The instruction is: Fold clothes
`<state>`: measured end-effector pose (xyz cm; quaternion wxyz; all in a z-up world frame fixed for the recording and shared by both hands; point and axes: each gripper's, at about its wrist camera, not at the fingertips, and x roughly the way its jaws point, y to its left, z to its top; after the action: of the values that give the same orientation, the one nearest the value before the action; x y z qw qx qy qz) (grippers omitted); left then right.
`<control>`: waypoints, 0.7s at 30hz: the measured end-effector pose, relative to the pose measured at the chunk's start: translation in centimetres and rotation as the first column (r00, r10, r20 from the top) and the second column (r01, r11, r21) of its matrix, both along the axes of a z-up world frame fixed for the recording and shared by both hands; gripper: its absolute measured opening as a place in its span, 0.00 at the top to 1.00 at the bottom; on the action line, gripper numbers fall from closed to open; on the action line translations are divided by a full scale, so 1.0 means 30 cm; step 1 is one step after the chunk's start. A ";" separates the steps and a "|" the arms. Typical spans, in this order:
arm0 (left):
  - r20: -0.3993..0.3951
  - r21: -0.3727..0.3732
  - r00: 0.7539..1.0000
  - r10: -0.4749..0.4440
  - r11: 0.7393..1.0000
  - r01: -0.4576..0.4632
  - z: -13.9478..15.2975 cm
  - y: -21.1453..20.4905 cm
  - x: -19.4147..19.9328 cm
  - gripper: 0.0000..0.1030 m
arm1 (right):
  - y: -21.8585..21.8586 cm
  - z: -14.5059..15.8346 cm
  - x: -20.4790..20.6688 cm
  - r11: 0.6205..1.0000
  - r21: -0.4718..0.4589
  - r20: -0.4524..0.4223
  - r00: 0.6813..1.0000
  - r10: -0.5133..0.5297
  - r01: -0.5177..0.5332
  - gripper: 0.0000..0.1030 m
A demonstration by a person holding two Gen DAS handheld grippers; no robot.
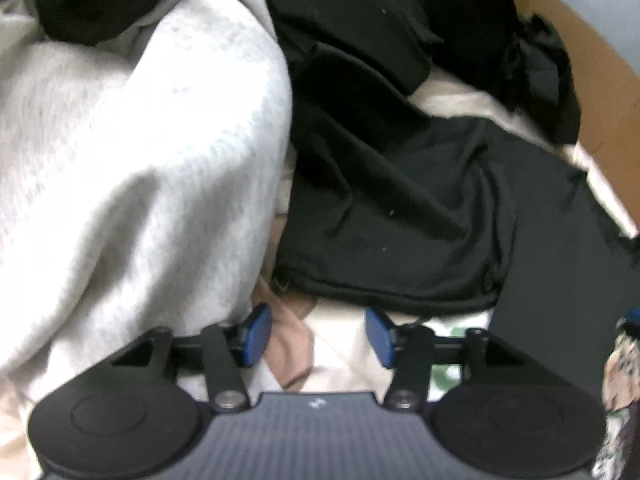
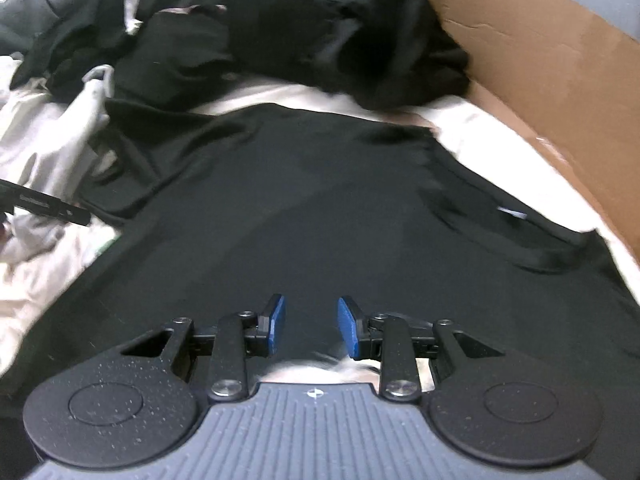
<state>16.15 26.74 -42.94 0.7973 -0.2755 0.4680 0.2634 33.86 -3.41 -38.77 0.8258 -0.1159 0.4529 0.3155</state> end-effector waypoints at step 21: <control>0.346 -0.179 0.842 0.414 0.910 -0.374 -0.075 0.017 -0.108 0.90 | 0.092 -0.095 -0.098 0.998 -0.029 -0.026 0.998 0.055 -0.056 0.65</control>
<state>12.91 27.25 -45.18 0.7852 -0.4524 0.2525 0.3391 30.92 -0.63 -41.61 0.8091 -0.1368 0.4645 0.3329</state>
